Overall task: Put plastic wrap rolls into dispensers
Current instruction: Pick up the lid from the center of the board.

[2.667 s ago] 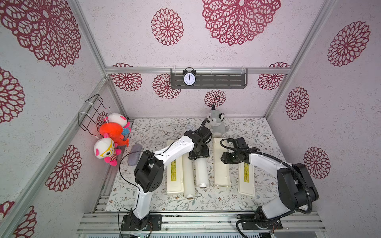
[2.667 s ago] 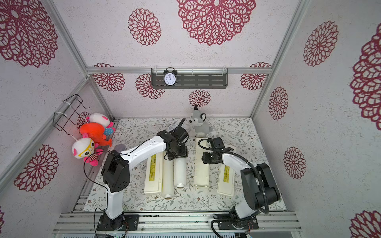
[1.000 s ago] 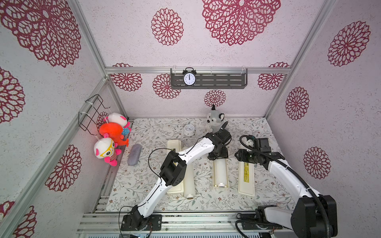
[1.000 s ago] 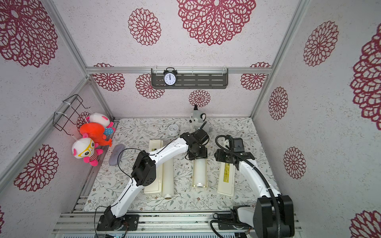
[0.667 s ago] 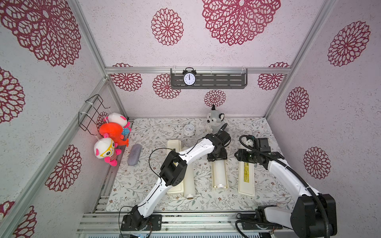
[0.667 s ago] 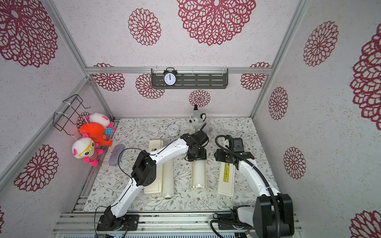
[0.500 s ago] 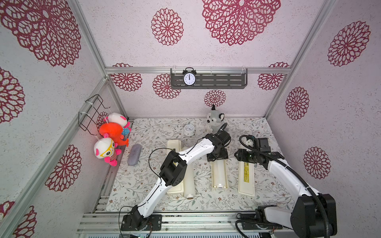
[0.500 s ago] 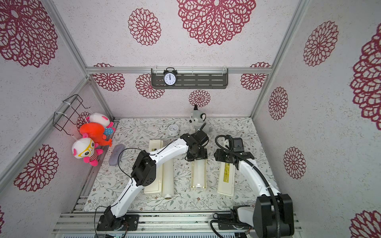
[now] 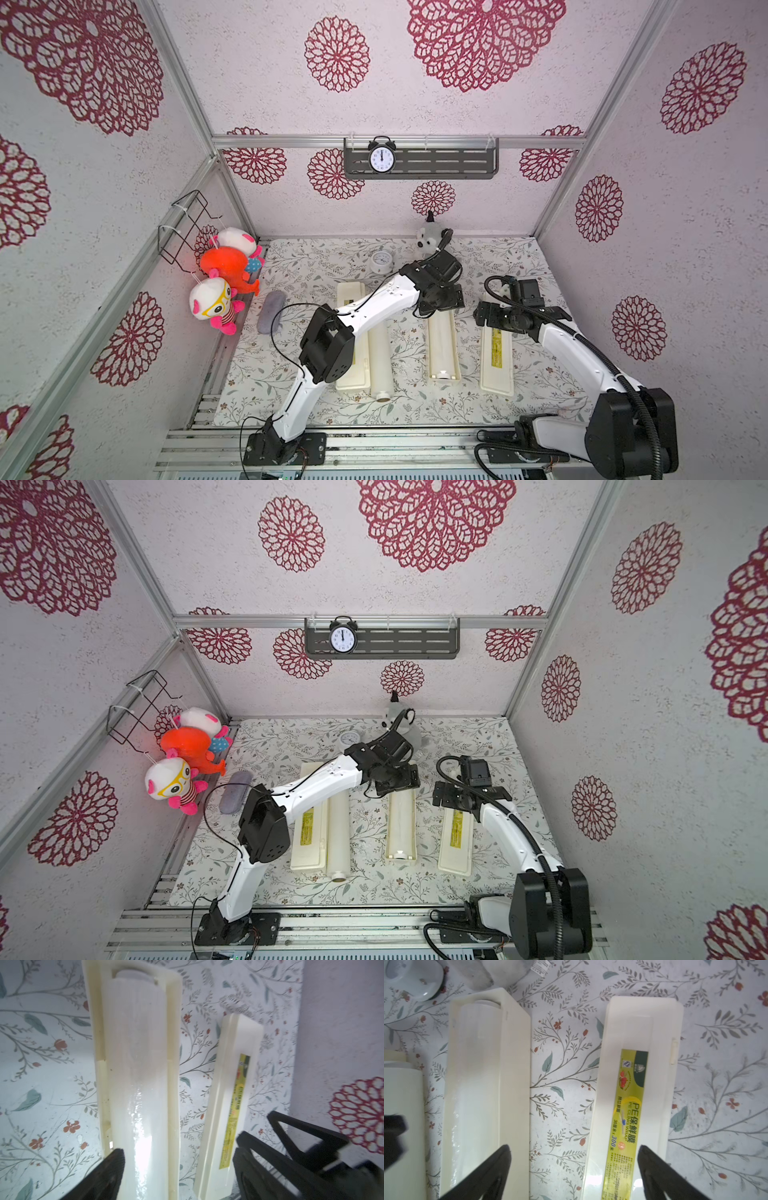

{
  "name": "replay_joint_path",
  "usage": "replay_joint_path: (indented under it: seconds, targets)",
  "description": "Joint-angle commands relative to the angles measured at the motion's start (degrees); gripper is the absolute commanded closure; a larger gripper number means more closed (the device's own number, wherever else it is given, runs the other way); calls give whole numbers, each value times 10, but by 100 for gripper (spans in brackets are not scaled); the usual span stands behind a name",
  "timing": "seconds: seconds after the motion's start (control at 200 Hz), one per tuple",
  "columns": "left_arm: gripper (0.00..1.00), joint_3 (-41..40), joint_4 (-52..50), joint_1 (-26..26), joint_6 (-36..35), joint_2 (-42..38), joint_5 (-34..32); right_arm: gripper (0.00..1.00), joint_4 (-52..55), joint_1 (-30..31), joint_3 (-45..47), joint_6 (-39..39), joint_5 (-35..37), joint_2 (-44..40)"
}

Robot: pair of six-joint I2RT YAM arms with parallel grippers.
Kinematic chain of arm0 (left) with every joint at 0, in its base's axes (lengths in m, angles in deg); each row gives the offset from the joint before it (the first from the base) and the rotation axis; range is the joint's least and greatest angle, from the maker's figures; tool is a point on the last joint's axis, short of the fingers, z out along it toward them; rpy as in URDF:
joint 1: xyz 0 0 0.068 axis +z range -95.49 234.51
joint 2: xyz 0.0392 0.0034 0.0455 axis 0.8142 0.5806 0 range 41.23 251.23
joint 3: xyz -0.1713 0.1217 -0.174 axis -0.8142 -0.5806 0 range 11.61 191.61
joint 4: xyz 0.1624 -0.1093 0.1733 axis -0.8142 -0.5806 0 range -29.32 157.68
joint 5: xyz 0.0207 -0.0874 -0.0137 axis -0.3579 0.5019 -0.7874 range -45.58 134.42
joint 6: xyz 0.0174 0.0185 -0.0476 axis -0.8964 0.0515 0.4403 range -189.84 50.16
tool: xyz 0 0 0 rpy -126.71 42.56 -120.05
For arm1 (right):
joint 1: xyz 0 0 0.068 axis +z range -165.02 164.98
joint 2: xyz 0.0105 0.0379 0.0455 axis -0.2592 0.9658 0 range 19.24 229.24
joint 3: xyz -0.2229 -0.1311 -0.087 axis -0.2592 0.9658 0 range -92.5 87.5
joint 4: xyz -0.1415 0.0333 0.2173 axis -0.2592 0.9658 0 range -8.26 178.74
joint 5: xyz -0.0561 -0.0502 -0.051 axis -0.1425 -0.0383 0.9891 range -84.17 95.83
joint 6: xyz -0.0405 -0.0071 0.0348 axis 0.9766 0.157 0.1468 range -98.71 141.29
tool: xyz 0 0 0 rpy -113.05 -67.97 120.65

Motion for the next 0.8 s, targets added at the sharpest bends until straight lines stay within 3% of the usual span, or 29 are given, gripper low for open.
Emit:
replay_joint_path:
  seconds: [0.0,0.165,0.44,0.796]
  targets:
    - [14,-48,62,27,-23,-38,19,1,17,-15,-4,-5,40,11]
    - [13,-120,124,65,-60,-71,67,1,23,-29,-2,-12,51,35]
    - [12,-144,136,101,-116,-64,108,1,17,-49,6,-28,72,85]
    - [13,-200,186,149,-110,-57,169,1,9,-55,4,-37,49,149]
